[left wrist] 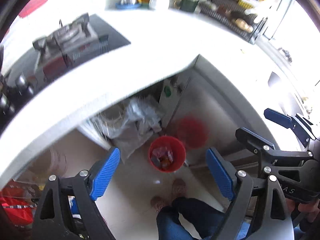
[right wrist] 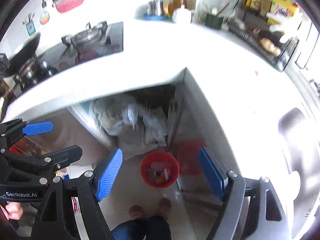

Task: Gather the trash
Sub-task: 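Raise both tools back up to the counter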

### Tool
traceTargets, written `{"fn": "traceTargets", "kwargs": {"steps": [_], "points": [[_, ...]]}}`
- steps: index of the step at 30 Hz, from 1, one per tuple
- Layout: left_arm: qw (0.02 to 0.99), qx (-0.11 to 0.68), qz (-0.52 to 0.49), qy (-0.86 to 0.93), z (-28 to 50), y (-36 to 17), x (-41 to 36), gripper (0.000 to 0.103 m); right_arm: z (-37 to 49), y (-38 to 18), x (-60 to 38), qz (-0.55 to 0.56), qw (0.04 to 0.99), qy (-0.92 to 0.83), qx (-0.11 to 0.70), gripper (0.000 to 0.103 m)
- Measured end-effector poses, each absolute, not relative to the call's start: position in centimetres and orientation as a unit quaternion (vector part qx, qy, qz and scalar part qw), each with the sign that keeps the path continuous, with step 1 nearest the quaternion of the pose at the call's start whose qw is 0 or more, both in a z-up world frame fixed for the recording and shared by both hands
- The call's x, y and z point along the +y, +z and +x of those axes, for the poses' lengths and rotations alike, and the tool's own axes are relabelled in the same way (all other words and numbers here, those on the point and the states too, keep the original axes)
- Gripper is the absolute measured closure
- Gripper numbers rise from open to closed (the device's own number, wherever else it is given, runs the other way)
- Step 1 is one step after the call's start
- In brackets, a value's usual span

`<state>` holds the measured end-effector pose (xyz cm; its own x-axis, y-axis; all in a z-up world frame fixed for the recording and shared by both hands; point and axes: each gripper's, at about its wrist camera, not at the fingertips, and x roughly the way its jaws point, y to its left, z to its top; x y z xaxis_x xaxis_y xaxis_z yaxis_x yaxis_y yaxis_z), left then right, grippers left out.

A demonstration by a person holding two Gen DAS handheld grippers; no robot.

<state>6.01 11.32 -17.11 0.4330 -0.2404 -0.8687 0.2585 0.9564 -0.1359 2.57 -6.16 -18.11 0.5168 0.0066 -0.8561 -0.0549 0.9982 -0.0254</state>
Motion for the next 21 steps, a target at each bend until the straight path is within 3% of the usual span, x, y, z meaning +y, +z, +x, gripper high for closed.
{"fn": "traceTargets", "kwargs": {"steps": [6,9,21], "points": [[0.862,0.479,0.032,-0.164,6.1,-12.4,10.3,0.009,1.8,-13.9,-7.3,-0.030,0.891,-0.021,0.452,0.017],[0.865,0.470,0.045,-0.170,6.6,-11.5,9.5,0.000,1.8,-12.9,-8.2,-0.024,0.895,-0.042,0.444,0.016],[0.857,0.452,0.081,-0.234,11.0,-9.3,3.5,0.000,2.7,-9.9,-13.2,0.010,0.894,-0.106,0.435,0.015]]}}
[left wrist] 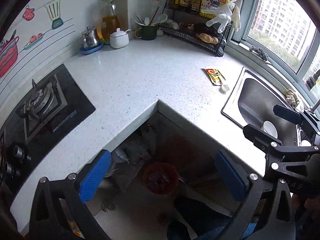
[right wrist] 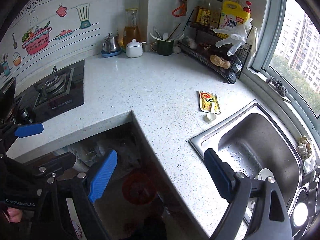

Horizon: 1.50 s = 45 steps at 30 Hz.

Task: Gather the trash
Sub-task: 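Raise both tools back up to the counter, then grasp the white plastic scoop with the right tool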

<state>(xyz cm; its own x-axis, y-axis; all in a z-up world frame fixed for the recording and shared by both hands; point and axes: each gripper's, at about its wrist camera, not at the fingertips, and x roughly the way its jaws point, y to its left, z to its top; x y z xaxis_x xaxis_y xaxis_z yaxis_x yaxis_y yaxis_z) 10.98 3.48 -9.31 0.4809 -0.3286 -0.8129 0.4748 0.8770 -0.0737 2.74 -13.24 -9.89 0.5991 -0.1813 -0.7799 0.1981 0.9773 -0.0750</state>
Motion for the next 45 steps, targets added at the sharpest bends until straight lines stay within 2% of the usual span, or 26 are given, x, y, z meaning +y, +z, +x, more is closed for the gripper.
{"fn": "traceTargets", "kwargs": {"steps": [11,15,20,35,40,42,45], "points": [[0.839,0.458,0.112,-0.271,19.1,-10.0,-5.6,0.000,7.6,-10.4,-20.9,0.039,0.883,-0.152,0.442,0.015],[0.830,0.468,0.126,-0.275,21.8,-11.1,-8.7,0.000,9.5,-11.6,-23.6,0.045,0.875,-0.170,0.451,0.008],[0.816,0.489,0.143,-0.273,24.5,-13.2,-12.0,0.000,11.7,-13.8,-26.6,0.064,0.857,-0.169,0.482,0.007],[0.788,0.550,0.140,-0.238,29.1,-18.1,-14.8,0.000,16.1,-18.7,-30.3,0.074,0.827,-0.111,0.546,0.007],[0.787,0.560,0.133,-0.221,29.9,-18.8,-14.4,0.000,17.0,-20.0,-30.2,0.073,0.815,-0.088,0.568,0.022],[0.787,0.563,0.133,-0.214,30.0,-18.9,-14.3,0.000,17.2,-20.4,-30.0,0.072,0.808,-0.078,0.579,0.035],[0.787,0.563,0.137,-0.212,29.8,-18.8,-14.2,0.000,17.0,-20.6,-29.7,0.057,0.808,-0.073,0.582,0.048]]}}
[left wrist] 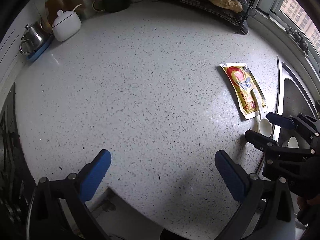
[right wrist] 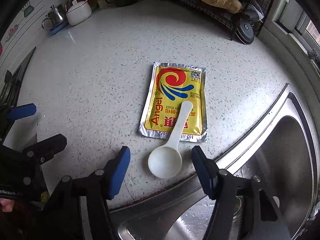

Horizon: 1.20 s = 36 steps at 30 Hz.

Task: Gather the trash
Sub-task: 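Grasp the white plastic scoop with the right tool, then grasp the yellow Angel yeast packet with the left tool while the right tool holds the scoop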

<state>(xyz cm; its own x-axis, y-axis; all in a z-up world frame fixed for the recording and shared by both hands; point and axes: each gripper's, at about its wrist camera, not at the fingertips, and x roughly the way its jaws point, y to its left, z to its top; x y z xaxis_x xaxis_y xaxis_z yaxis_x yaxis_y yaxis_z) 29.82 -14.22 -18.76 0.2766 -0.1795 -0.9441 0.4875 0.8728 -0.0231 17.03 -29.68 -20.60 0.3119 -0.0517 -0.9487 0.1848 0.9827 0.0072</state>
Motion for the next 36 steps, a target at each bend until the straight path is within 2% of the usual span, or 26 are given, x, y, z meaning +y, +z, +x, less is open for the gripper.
{"fn": "traceTargets", "kwargs": {"steps": [1,3,21,36], "points": [[0.787,0.563,0.138,-0.212,29.8,-18.7,-14.2,0.000,17.0,-20.6,-29.6,0.055,0.810,-0.072,0.580,0.052],[0.786,0.563,0.139,-0.214,29.7,-18.5,-14.5,0.000,16.8,-20.4,-29.5,0.051,0.814,-0.068,0.575,0.073],[0.782,0.537,0.161,-0.271,30.2,-15.6,-25.3,0.000,11.5,-15.7,-37.0,0.134,0.840,-0.126,0.511,0.073],[0.770,0.556,0.173,-0.262,31.6,-19.0,-32.0,0.000,11.3,-17.0,-41.7,0.161,0.825,-0.162,0.516,0.073]]}}
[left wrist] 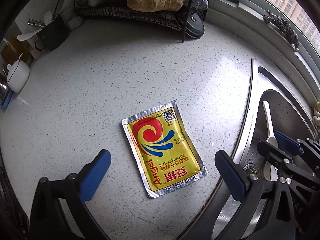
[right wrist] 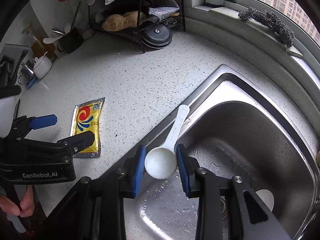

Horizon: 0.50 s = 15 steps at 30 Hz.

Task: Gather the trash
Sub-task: 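Grasp the yellow Angel yeast packet with the left tool while the right tool holds the scoop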

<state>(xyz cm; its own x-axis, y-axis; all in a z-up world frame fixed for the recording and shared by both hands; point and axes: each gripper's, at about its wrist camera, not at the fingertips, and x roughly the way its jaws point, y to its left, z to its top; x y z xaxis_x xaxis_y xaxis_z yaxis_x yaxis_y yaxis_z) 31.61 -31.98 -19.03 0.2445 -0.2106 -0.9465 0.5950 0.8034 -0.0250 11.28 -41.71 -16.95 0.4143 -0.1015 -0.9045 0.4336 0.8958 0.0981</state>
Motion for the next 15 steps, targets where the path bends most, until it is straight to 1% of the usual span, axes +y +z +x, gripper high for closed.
{"fn": "traceTargets", "kwargs": {"steps": [8,15], "points": [[0.755,0.582,0.175,-0.247,32.5,-21.8,-33.1,0.000,11.6,-17.8,-42.2,0.171,0.827,-0.151,0.513,0.073],[0.762,0.577,0.177,-0.233,33.4,-22.1,-33.4,0.000,11.4,-18.0,-42.4,0.173,0.831,-0.144,0.509,0.073]]}}
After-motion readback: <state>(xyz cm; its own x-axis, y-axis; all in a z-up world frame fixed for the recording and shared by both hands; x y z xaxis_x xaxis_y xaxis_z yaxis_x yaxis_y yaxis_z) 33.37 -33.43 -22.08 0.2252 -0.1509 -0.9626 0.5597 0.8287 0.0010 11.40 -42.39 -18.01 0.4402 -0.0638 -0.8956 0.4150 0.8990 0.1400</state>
